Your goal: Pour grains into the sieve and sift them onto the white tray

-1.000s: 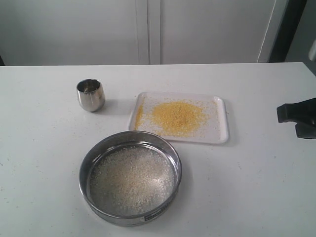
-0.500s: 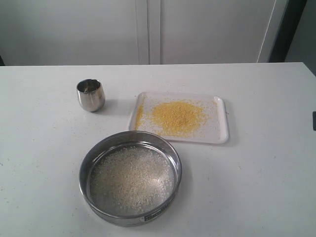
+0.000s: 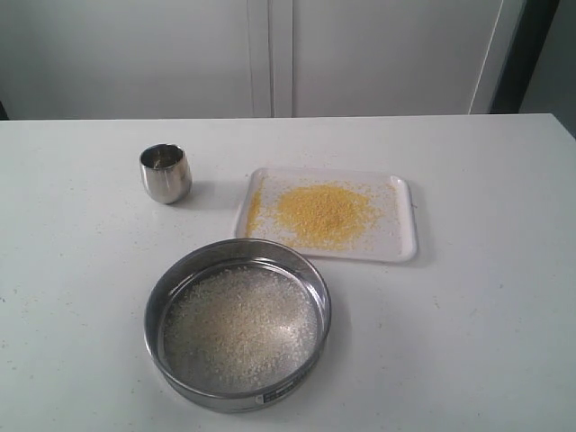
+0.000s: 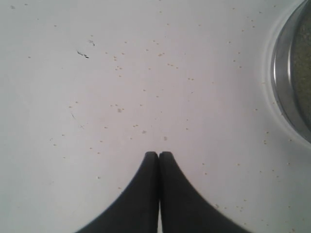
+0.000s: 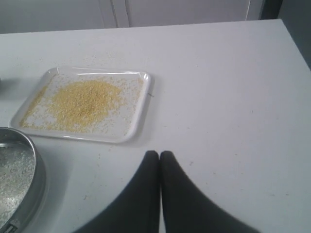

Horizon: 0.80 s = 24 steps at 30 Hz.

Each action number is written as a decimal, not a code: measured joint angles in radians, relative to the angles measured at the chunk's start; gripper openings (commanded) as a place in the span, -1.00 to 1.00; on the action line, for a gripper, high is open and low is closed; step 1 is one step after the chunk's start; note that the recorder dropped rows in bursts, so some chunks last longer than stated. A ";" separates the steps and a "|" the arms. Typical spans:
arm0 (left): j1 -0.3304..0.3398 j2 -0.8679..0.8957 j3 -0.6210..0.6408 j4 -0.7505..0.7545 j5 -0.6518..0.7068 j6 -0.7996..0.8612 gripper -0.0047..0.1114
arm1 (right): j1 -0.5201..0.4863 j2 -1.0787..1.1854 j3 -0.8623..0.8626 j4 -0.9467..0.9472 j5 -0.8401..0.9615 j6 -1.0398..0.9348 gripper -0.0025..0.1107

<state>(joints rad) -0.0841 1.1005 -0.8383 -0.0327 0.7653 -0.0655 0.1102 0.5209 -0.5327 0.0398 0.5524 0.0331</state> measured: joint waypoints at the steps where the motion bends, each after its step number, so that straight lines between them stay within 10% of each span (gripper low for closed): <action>1: 0.000 0.000 0.000 0.000 0.000 0.000 -0.92 | 0.000 -0.006 0.011 -0.002 -0.012 0.000 -0.96; 24: 0.000 0.000 0.000 0.000 0.000 0.000 -0.92 | 0.000 -0.019 0.031 -0.011 -0.024 0.000 -0.96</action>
<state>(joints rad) -0.0841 1.1005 -0.8383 -0.0327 0.7653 -0.0655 0.1102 0.5022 -0.5015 0.0287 0.5283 0.0331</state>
